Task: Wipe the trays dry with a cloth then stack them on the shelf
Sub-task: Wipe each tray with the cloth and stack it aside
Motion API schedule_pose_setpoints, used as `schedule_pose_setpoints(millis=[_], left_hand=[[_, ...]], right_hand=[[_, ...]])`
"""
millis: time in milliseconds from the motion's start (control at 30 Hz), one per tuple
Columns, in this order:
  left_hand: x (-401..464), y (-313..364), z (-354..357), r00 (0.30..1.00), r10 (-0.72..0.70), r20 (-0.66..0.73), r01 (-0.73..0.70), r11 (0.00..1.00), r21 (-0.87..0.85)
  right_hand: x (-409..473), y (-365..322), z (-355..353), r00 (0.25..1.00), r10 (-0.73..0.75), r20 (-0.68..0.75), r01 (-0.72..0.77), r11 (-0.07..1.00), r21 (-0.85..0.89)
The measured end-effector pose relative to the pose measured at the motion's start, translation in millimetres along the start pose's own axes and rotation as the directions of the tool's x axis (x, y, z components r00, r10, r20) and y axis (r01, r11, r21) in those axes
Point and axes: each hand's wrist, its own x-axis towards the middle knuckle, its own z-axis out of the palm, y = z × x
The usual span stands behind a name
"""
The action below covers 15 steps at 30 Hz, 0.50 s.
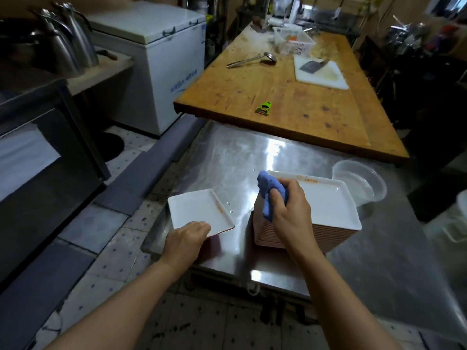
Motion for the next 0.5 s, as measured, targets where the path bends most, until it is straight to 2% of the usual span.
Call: schedule_pose_setpoints(millis=[167,367,500], left_hand=[[-9,-3,15,0.977,-0.12,0.176,0.137,0.987,-0.088],[-6,-7,26,0.879,-0.192,0.437,0.187,0.981,0.056],[-2,-4,26,0.831,-0.222,0.51,0.21,0.974,0.082]], right_hand=[[-2,10,-6,0.999,0.032,-0.03,-0.032,0.999,-0.019],[-7,18,-13,0.996,0.057,-0.075,-0.06,0.997,-0.047],[-9,21,-24,0.989,0.06,-0.134,-0.068,0.996,-0.057]])
